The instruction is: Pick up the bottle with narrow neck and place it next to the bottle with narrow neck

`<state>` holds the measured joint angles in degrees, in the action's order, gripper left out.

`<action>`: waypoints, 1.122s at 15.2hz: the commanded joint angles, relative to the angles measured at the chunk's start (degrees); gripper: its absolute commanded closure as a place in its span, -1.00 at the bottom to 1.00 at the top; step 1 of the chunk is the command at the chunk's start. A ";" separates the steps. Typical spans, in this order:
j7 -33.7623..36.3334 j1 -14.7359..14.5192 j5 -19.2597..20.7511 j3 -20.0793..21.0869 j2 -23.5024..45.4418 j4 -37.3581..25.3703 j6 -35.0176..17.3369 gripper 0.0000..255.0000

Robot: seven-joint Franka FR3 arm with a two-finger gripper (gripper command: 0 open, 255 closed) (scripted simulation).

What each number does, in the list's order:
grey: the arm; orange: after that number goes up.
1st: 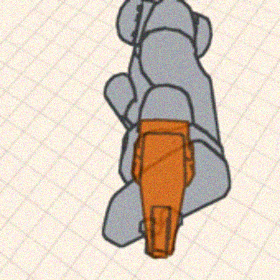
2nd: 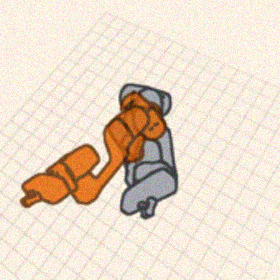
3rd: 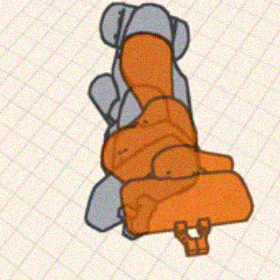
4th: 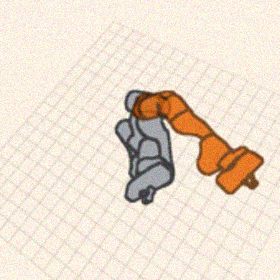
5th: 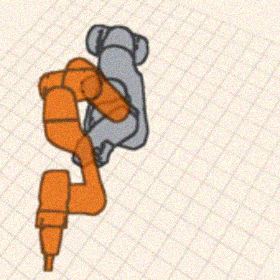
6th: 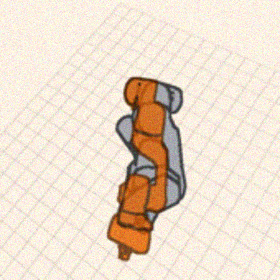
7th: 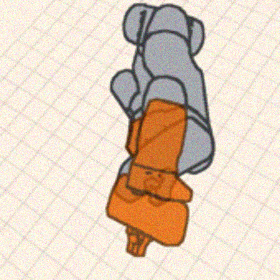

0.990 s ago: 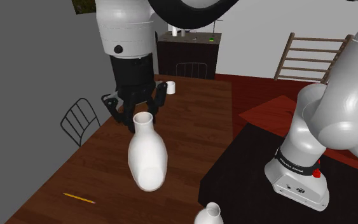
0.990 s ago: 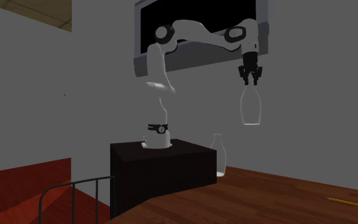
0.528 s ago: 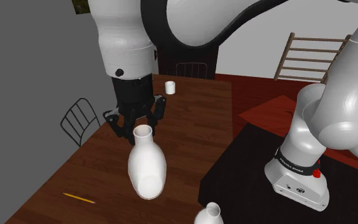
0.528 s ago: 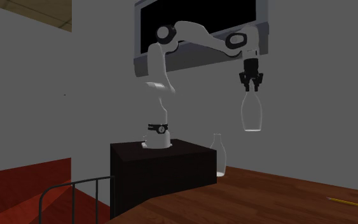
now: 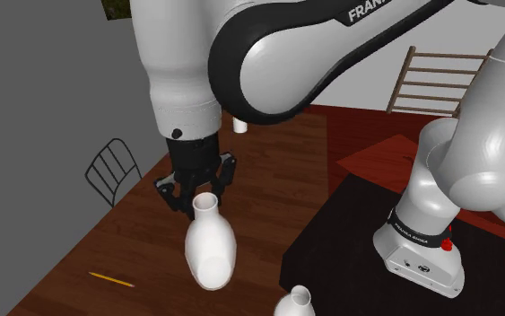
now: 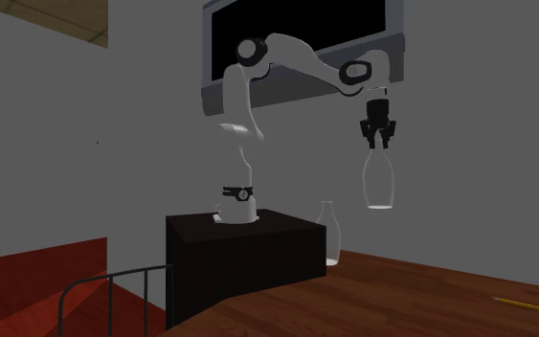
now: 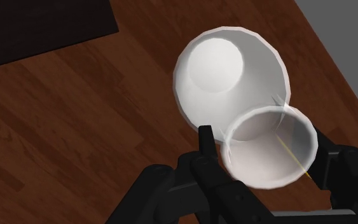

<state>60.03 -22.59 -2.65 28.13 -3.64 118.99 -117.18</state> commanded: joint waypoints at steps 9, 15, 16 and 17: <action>1.18 -0.13 1.78 0.34 3.45 4.62 -7.74 1.00; 2.25 -0.27 3.31 0.40 6.00 6.87 -12.24 1.00; 2.46 -0.30 3.61 0.39 6.47 7.20 -12.98 1.00; 2.67 -0.33 3.92 0.38 6.95 7.52 -13.72 1.00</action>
<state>62.34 -22.83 0.89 28.47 2.72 126.39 -130.21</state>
